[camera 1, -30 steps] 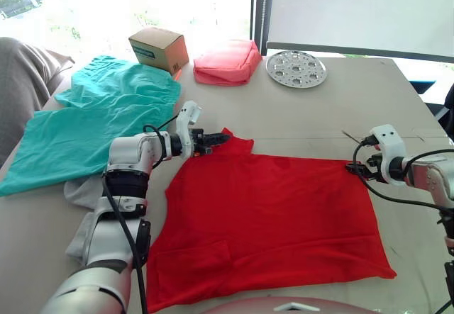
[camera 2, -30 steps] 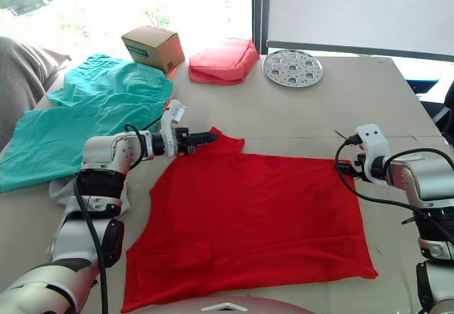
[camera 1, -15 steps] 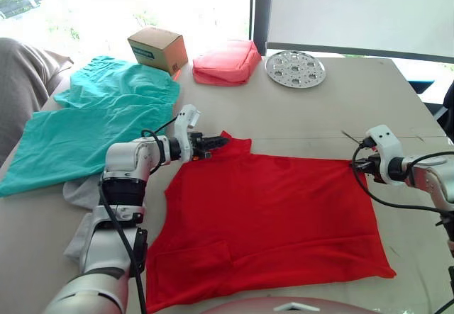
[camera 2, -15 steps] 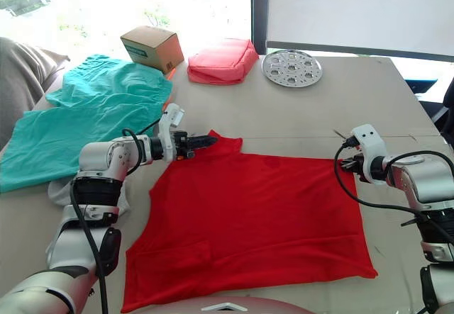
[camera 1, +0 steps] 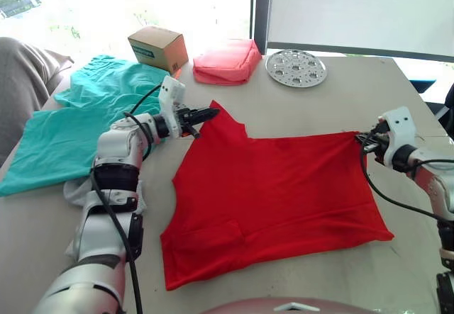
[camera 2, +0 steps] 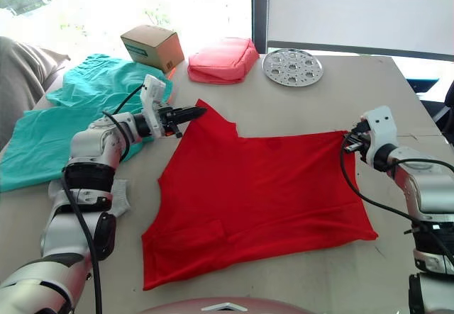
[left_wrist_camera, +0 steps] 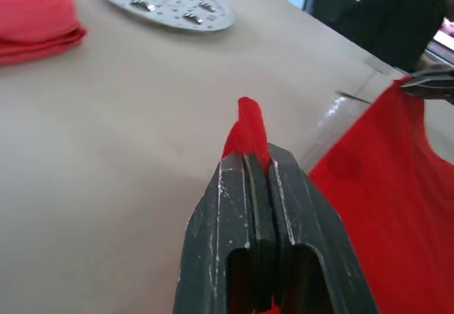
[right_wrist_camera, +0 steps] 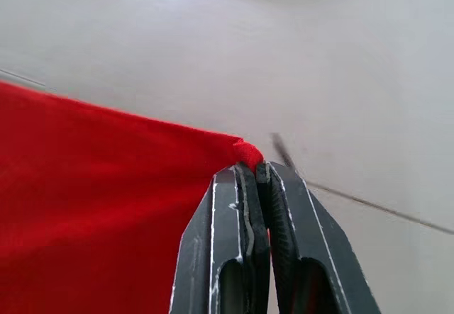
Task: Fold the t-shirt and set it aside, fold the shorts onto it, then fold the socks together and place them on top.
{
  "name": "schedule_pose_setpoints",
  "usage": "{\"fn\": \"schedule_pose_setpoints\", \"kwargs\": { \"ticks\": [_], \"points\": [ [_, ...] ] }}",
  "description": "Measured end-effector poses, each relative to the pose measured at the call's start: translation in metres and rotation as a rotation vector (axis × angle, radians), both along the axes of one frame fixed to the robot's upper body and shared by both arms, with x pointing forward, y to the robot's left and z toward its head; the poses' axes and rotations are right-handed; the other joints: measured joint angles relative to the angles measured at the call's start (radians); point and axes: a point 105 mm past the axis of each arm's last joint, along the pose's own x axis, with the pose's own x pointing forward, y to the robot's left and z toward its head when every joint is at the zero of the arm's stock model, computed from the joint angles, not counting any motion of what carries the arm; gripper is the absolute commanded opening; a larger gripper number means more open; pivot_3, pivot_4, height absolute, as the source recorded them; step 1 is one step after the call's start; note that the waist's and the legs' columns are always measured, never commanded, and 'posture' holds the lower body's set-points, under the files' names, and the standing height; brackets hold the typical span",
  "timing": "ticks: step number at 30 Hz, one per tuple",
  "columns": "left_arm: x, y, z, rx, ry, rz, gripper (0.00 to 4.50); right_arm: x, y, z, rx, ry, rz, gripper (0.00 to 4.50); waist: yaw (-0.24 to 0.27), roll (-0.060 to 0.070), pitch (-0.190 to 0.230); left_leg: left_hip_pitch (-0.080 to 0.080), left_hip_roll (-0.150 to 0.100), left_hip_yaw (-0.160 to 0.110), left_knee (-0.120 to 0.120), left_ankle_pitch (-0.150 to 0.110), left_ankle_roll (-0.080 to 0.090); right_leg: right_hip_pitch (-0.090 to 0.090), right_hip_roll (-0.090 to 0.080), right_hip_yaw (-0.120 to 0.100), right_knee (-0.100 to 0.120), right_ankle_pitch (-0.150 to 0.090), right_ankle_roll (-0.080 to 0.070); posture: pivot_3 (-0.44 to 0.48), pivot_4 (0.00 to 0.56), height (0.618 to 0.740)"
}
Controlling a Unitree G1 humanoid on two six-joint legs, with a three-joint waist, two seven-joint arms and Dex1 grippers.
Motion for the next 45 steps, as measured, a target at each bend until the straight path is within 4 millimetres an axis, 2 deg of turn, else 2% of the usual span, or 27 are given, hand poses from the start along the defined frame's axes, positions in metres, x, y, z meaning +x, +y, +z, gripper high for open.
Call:
{"fn": "schedule_pose_setpoints", "kwargs": {
  "ticks": [4,8,17,26,33,37,43,44,45],
  "points": [
    [-0.031,0.0,-0.009,0.06,-0.068,-0.106,0.0,-0.01,-0.002,-0.009,-0.013,-0.009,0.023,0.05,-0.001,0.002,0.001,0.001,0.001,0.001,0.0,0.0,0.0,0.0,0.0,0.002,-0.001,-0.001,-0.001,0.0,0.15,0.739],
    [-0.064,0.005,-0.026,0.184,-0.151,-0.19,0.0,-0.02,-0.006,-0.019,-0.038,-0.026,0.036,0.05,0.002,0.003,0.001,0.002,0.002,0.001,0.0,0.0,0.0,0.0,0.0,0.002,-0.001,-0.002,-0.004,0.0,0.15,0.739],
    [-0.099,0.016,-0.063,0.445,-0.37,-0.307,0.0,-0.045,-0.007,-0.035,0.035,-0.061,0.014,0.05,0.003,0.005,0.002,0.002,0.003,0.002,-0.001,0.0,0.0,0.0,-0.001,0.002,-0.001,-0.003,-0.004,0.0,0.15,0.739],
    [-0.106,0.021,-0.075,0.58,-0.59,-0.357,0.0,-0.072,0.0,-0.032,0.039,-0.158,0.093,0.05,0.004,0.006,0.002,0.002,0.003,0.003,-0.001,0.0,0.0,0.0,-0.001,0.002,-0.001,-0.003,-0.004,0.0,0.15,0.739],
    [-0.101,0.024,-0.074,0.635,-0.71,-0.371,0.0,-0.078,0.011,-0.013,-0.086,-0.344,0.229,0.05,0.005,0.006,0.001,0.002,0.003,0.003,-0.001,0.0,0.0,0.0,0.0,0.002,-0.001,-0.003,-0.003,0.0,0.15,0.739],
    [-0.101,0.026,-0.078,0.647,-0.707,-0.381,0.0,-0.086,0.009,-0.02,-0.131,-0.354,0.263,0.05,0.005,0.006,0.001,0.002,0.003,0.003,-0.001,0.0,0.0,0.001,0.0,0.002,-0.001,-0.003,-0.003,0.0,0.15,0.739],
    [-0.1,0.029,-0.079,0.655,-0.689,-0.375,0.0,-0.098,-0.004,-0.045,-0.255,-0.308,0.287,0.05,0.003,0.006,0.001,0.004,0.004,0.005,-0.001,0.0,0.0,0.001,0.0,0.003,-0.001,-0.003,-0.003,0.0,0.15,0.739],
    [-0.101,0.028,-0.081,0.653,-0.669,-0.38,0.36,-0.099,-0.004,-0.049,-0.255,-0.295,0.292,0.01,0.002,0.006,0.001,0.004,0.004,0.005,-0.001,0.0,0.0,0.001,0.0,0.003,-0.001,-0.003,-0.003,0.0,0.15,0.739],
    [-0.103,0.027,-0.081,0.646,-0.656,-0.387,0.72,-0.099,-0.004,-0.052,-0.252,-0.285,0.299,0.33,0.002,0.006,0.001,0.004,0.004,0.005,-0.001,0.0,0.0,0.001,0.0,0.003,-0.001,-0.003,-0.003,0.0,0.15,0.739]
  ]
}}
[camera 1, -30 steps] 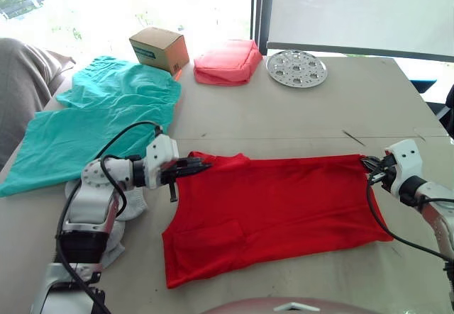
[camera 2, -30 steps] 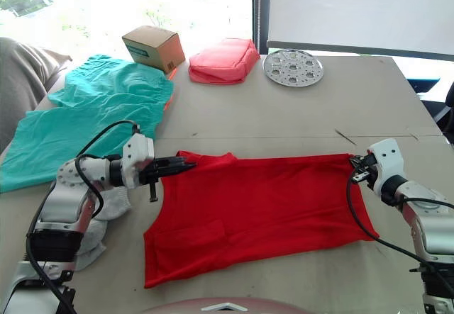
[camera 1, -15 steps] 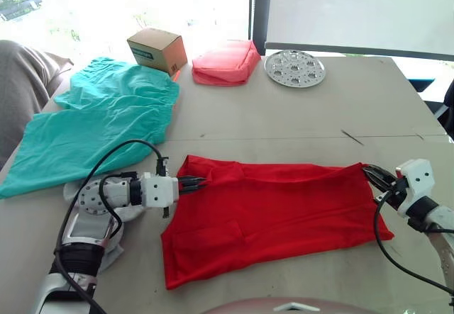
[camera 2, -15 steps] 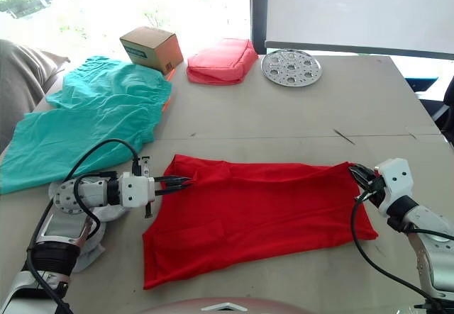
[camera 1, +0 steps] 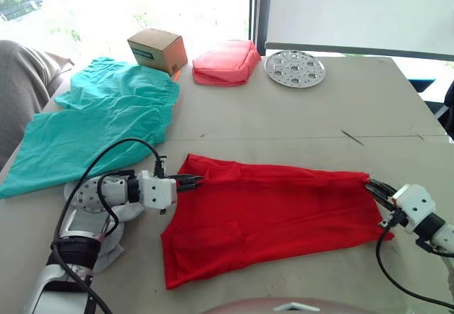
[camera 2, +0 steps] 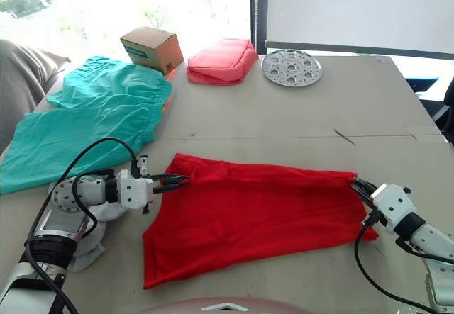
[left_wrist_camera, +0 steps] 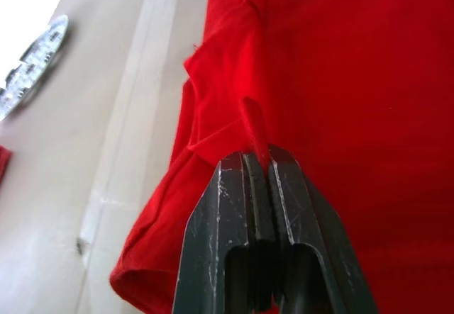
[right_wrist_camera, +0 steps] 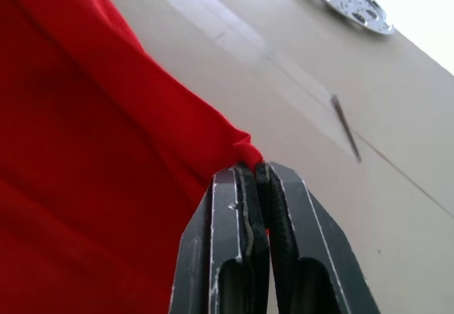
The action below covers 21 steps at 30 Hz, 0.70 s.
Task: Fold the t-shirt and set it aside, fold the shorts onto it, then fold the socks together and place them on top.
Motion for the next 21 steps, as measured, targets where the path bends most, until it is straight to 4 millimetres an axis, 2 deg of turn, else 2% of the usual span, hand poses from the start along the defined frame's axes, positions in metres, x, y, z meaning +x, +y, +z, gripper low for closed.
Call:
{"fn": "schedule_pose_setpoints", "kwargs": {
  "ticks": [1,3,5,6,9,11,13,14,15,16,18,19,21],
  "points": [
    [-0.003,-0.001,-0.001,0.001,0.021,-0.006,0.98,0.0,0.0,-0.003,-0.002,0.01,0.004,0.67,0.0,0.0,0.0,0.0,0.0,0.0,0.0,0.0,0.0,0.0,0.0,0.0,0.0,0.0,0.0,0.0,0.15,0.739],
    [-0.01,-0.001,-0.002,-0.004,0.052,-0.014,1.99,-0.002,-0.001,-0.006,-0.015,0.027,0.014,1.5,0.0,0.0,0.0,0.0,0.001,0.0,0.0,0.0,0.0,0.0,0.0,0.0,0.0,0.0,0.0,0.0,0.15,0.739],
    [-0.02,0.005,-0.003,0.005,0.09,-0.019,3.04,-0.005,-0.006,-0.008,-0.038,0.045,0.016,2.56,0.0,0.001,0.0,0.001,0.001,0.0,-0.001,0.0,0.0,0.0,0.0,0.001,0.0,0.0,0.0,0.0,0.15,0.739],
    [-0.025,0.008,-0.003,0.005,0.109,-0.017,3.39,-0.007,-0.008,-0.009,-0.044,0.054,0.01,2.93,0.001,0.001,0.0,0.0,0.002,0.001,-0.001,0.0,0.0,0.0,0.0,0.001,0.0,0.0,0.0,0.0,0.15,0.739],
    [-0.035,0.017,0.001,-0.064,0.174,0.033,3.39,-0.023,-0.018,-0.008,-0.009,0.118,-0.018,2.93,0.006,0.002,0.001,0.0,0.002,0.0,-0.001,0.0,0.0,0.0,-0.001,0.0,0.0,0.0,0.0,0.0,0.15,0.739],
    [-0.033,0.017,0.013,-0.192,0.239,0.108,3.48,-0.035,-0.014,0.004,0.062,0.171,0.011,2.25,0.01,0.003,0.001,0.0,0.003,0.0,-0.001,0.0,0.0,0.0,-0.002,0.0,0.0,-0.002,0.003,0.0,0.15,0.739],
    [-0.027,0.017,0.023,-0.315,0.32,0.187,3.48,-0.039,-0.007,0.02,0.159,0.193,0.031,1.56,0.008,0.003,0.001,0.001,0.004,0.0,0.0,0.0,0.0,0.0,-0.002,0.0,0.0,-0.002,0.004,0.0,0.15,0.739],
    [-0.022,0.017,0.029,-0.425,0.412,0.254,3.14,-0.039,0.001,0.03,0.217,0.206,0.056,0.92,0.004,0.003,0.001,0.001,0.005,0.0,0.0,0.0,0.0,0.0,-0.002,0.0,0.0,-0.002,0.004,0.0,0.15,0.739],
    [-0.019,0.017,0.033,-0.478,0.464,0.284,2.98,-0.038,0.007,0.037,0.237,0.206,0.08,0.53,0.002,0.002,0.0,0.001,0.005,0.0,0.0,0.0,0.0,0.0,-0.001,-0.001,0.0,-0.003,0.004,0.0,0.15,0.739],
    [-0.016,0.016,0.036,-0.55,0.554,0.327,2.64,-0.038,0.015,0.044,0.256,0.213,0.11,0.05,0.001,0.0,0.0,0.001,0.005,0.0,0.0,0.0,0.0,0.0,-0.001,-0.001,0.0,-0.003,0.004,0.0,0.15,0.739],
    [-0.009,0.013,0.039,-0.633,0.695,0.381,1.65,-0.033,0.027,0.048,0.266,0.223,0.152,0.0,0.0,0.0,0.0,0.001,0.005,0.0,0.0,0.0,0.0,0.0,0.0,-0.001,0.0,-0.003,0.004,0.0,0.15,0.739],
    [-0.007,0.012,0.04,-0.652,0.729,0.394,1.38,-0.03,0.03,0.049,0.27,0.225,0.161,0.0,0.0,0.0,0.0,0.001,0.005,0.0,0.0,0.0,0.0,0.0,0.0,-0.001,0.0,-0.003,0.004,0.0,0.15,0.739],
    [0.001,0.006,0.042,-0.703,0.872,0.445,0.46,-0.014,0.048,0.044,0.261,0.25,0.201,0.0,0.0,0.0,0.0,0.001,0.005,0.0,0.0,0.0,0.0,0.0,0.001,-0.001,0.0,-0.003,0.004,0.0,0.15,0.739]
  ]
}}
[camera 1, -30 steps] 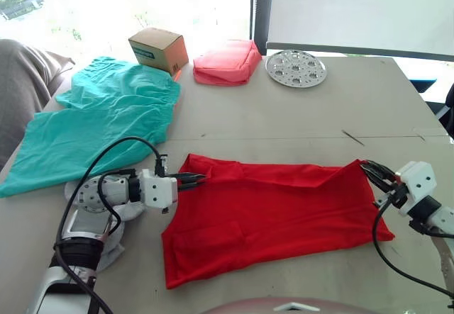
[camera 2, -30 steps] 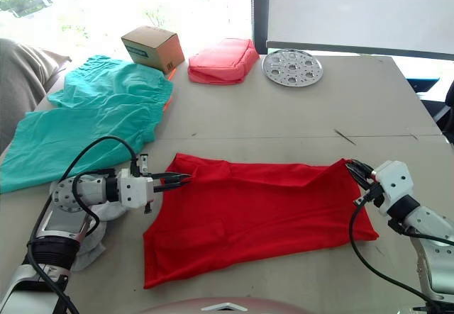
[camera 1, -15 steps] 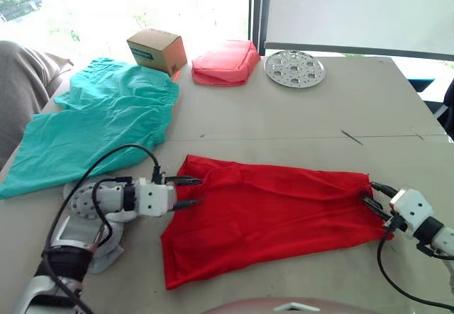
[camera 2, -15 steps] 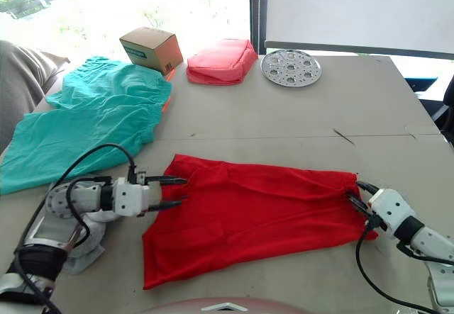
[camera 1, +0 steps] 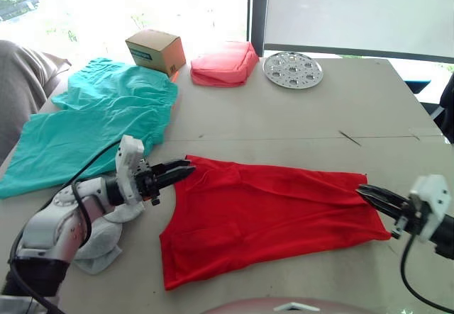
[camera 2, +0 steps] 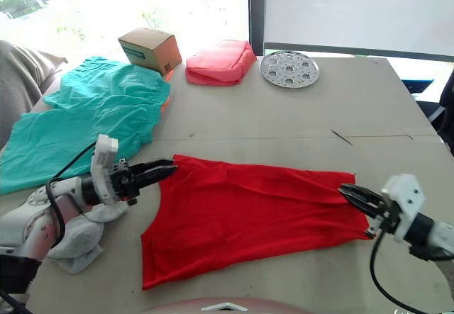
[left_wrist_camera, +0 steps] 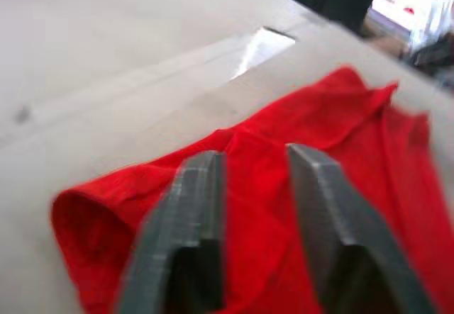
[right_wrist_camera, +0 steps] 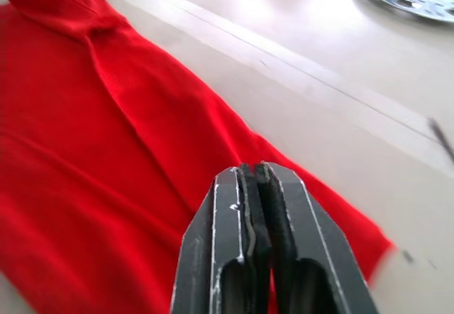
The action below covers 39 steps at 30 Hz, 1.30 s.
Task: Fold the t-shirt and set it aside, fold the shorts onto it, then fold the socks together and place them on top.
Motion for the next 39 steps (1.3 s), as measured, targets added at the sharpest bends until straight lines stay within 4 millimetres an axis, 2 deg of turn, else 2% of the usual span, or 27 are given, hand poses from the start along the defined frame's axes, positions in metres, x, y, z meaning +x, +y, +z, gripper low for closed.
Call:
{"fn": "schedule_pose_setpoints", "kwargs": {
  "ticks": [1,5,8,10,12,15,17,18,23,26,33,36,39],
  "points": [
    [0.005,-0.004,0.002,-0.012,0.034,0.01,0.04,0.007,0.006,-0.003,-0.012,0.009,0.012,0.0,0.001,-0.001,0.0,0.0,-0.001,0.0,0.0,0.0,0.0,0.0,0.0,0.0,0.0,0.0,0.0,0.0,0.15,0.739],
    [0.013,-0.014,0.001,-0.022,0.143,0.012,0.04,0.026,0.01,-0.019,-0.062,0.04,-0.006,0.0,0.004,-0.002,0.0,-0.001,-0.007,-0.003,0.0,0.0,0.0,0.0,0.0,0.0,0.0,0.002,-0.003,0.0,0.15,0.739],
    [0.011,-0.026,-0.013,0.035,0.256,-0.033,0.04,0.034,0.014,-0.026,-0.063,0.046,-0.016,0.0,0.003,-0.001,0.0,-0.002,-0.008,-0.004,0.0,0.0,0.0,0.0,0.0,0.0,0.0,0.002,-0.003,0.0,0.15,0.739],
    [0.0,-0.031,-0.031,0.088,0.359,-0.089,0.04,0.034,0.018,-0.028,-0.057,0.05,-0.005,0.0,-0.001,-0.001,0.0,-0.001,-0.008,-0.004,0.0,0.0,0.0,0.001,0.0,0.0,0.0,0.001,-0.003,0.0,0.15,0.739],
    [-0.007,-0.028,-0.037,0.11,0.393,-0.116,0.04,0.033,0.019,-0.03,-0.059,0.06,-0.006,0.0,-0.003,-0.001,0.0,-0.001,-0.007,-0.003,0.0,0.0,0.0,0.0,0.0,0.001,0.0,0.001,-0.002,0.0,0.15,0.739],
    [-0.035,-0.016,-0.026,0.116,0.423,-0.273,0.04,0.031,0.02,-0.032,-0.059,0.072,0.001,0.0,-0.002,-0.001,0.001,-0.001,-0.006,-0.002,0.0,0.0,0.0,-0.001,0.0,0.001,0.0,0.001,-0.002,0.0,0.15,0.739],
    [-0.037,-0.012,-0.019,0.098,0.412,-0.297,0.04,0.03,0.02,-0.032,-0.06,0.075,0.002,0.0,0.003,0.0,0.001,-0.001,-0.005,-0.003,0.0,0.0,0.0,-0.001,-0.001,0.001,0.0,0.0,-0.002,0.0,0.15,0.739],
    [-0.034,-0.01,-0.016,0.083,0.396,-0.296,0.04,0.03,0.02,-0.032,-0.061,0.075,0.003,0.0,0.005,0.001,0.001,-0.001,-0.005,-0.003,0.0,0.0,0.0,-0.001,-0.002,0.001,0.0,0.0,-0.001,0.0,0.15,0.739],
    [0.005,-0.006,0.0,0.028,0.252,-0.17,0.04,0.035,0.023,-0.032,-0.073,0.055,-0.008,0.0,0.013,-0.002,0.0,-0.002,-0.007,-0.005,0.001,0.0,0.0,0.0,-0.001,0.001,0.0,0.0,-0.001,0.0,0.15,0.739],
    [0.035,-0.016,-0.008,0.083,0.211,-0.045,0.04,0.038,0.029,-0.034,-0.094,0.052,0.011,0.0,0.013,-0.003,0.0,-0.002,-0.01,-0.006,0.001,0.0,0.0,0.001,0.0,0.001,0.0,0.002,-0.003,0.0,0.15,0.739],
    [0.037,-0.026,-0.031,0.196,0.271,-0.034,0.04,0.036,0.035,-0.036,-0.067,0.065,0.045,0.0,-0.001,-0.003,0.0,-0.002,-0.009,-0.006,0.001,0.0,0.0,0.001,0.0,0.002,0.001,0.002,-0.003,0.0,0.15,0.739],
    [0.028,-0.033,-0.035,0.205,0.294,-0.121,0.04,0.033,0.04,-0.037,-0.06,0.077,0.073,0.0,-0.001,-0.003,0.0,-0.002,-0.009,-0.005,0.001,0.0,0.0,0.001,0.0,0.002,0.0,0.002,-0.003,0.0,0.15,0.739],
    [0.014,-0.028,-0.029,0.231,0.28,-0.217,0.04,0.033,0.041,-0.041,-0.073,0.09,0.081,0.0,-0.001,-0.002,0.0,-0.002,-0.009,-0.005,0.001,0.0,0.0,0.0,0.0,0.002,0.001,0.002,-0.004,0.0,0.15,0.739]
  ]
}}
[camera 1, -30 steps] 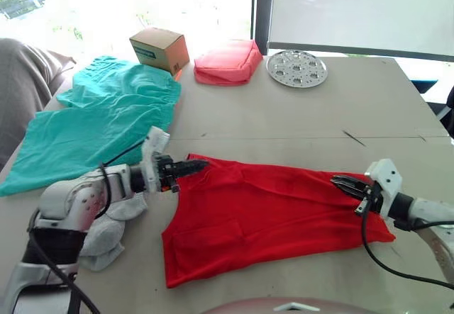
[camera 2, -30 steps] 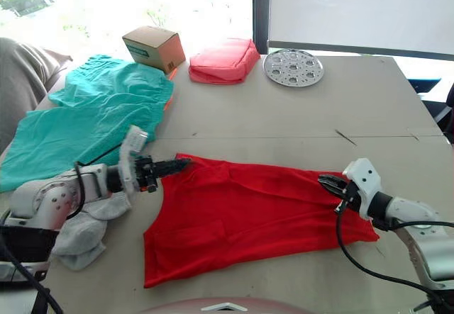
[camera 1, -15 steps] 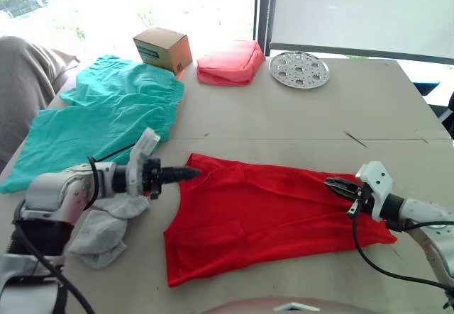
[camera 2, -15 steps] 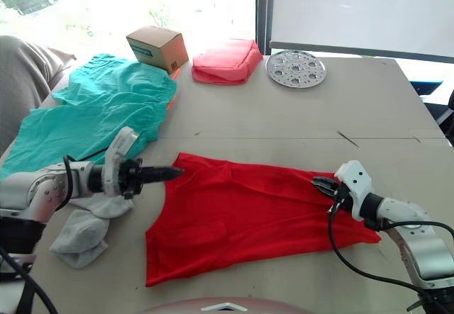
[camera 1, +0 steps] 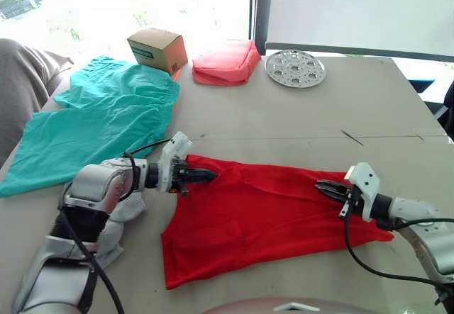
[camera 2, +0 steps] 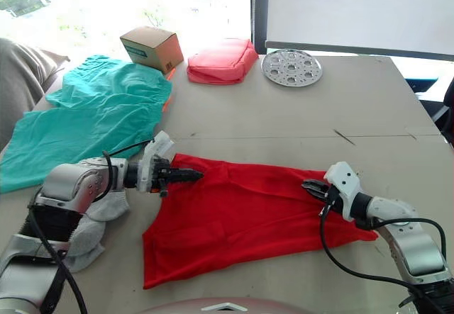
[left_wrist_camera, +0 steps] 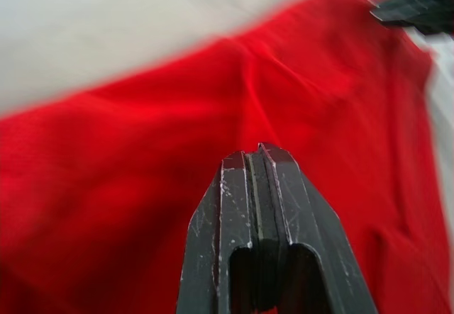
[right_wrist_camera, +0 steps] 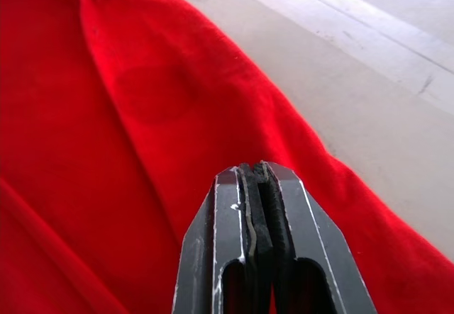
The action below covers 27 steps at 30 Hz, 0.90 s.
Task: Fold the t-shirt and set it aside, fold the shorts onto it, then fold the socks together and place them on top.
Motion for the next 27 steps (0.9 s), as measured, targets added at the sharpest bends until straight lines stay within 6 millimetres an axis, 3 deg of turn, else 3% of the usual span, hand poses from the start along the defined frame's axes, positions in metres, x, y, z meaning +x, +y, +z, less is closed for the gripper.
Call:
{"fn": "schedule_pose_setpoints", "kwargs": {
  "ticks": [3,8,11,14,18,22,27],
  "points": [
    [-0.012,0.015,0.001,0.043,-0.011,-0.069,0.04,0.0,-0.004,-0.009,-0.021,0.028,-0.012,0.0,0.0,0.001,0.001,0.0,0.0,0.0,0.0,0.0,0.0,0.0,0.0,0.0,0.0,0.0,0.0,0.0,0.15,0.739],
    [-0.033,0.033,-0.014,0.173,-0.061,-0.259,0.04,0.0,-0.004,-0.01,-0.031,0.027,-0.013,0.0,0.005,0.002,0.001,0.0,0.002,0.0,0.0,0.0,0.0,0.0,-0.001,0.0,-0.001,0.0,0.0,0.0,0.15,0.739],
    [-0.018,0.022,-0.009,0.084,-0.09,-0.196,0.04,0.0,-0.004,-0.01,-0.035,0.025,-0.015,0.0,0.015,0.001,0.001,-0.001,0.002,-0.001,0.001,0.0,0.0,-0.001,-0.001,-0.001,0.0,-0.002,0.003,0.0,0.15,0.739],
    [0.012,0.004,0.017,-0.05,-0.128,-0.061,0.04,0.001,-0.003,-0.01,-0.034,0.022,-0.015,0.0,0.023,-0.003,-0.001,-0.003,0.0,-0.002,0.003,0.0,0.0,0.0,0.0,-0.002,0.0,-0.001,0.003,0.0,0.15,0.739],
    [0.025,0.0,0.028,-0.066,-0.153,0.012,0.04,0.001,-0.003,-0.01,-0.033,0.022,-0.016,0.0,0.006,-0.001,-0.001,-0.002,-0.001,-0.002,0.003,0.0,0.0,0.0,0.0,-0.001,0.001,0.0,0.004,0.0,0.15,0.739],
    [0.03,-0.013,0.007,0.033,-0.144,0.009,0.04,0.001,-0.003,-0.011,-0.036,0.022,-0.016,0.0,0.0,-0.002,-0.001,-0.001,-0.001,-0.001,0.003,0.0,0.0,0.001,0.001,0.0,0.001,0.001,0.004,0.0,0.15,0.739],
    [0.02,-0.023,-0.013,0.108,-0.165,-0.095,0.04,0.001,-0.003,-0.011,-0.037,0.021,-0.016,0.0,0.001,-0.002,-0.001,-0.001,0.0,-0.001,0.003,0.0,0.0,0.0,0.001,0.0,0.0,0.0,0.0,0.0,0.15,0.739]
  ]
}}
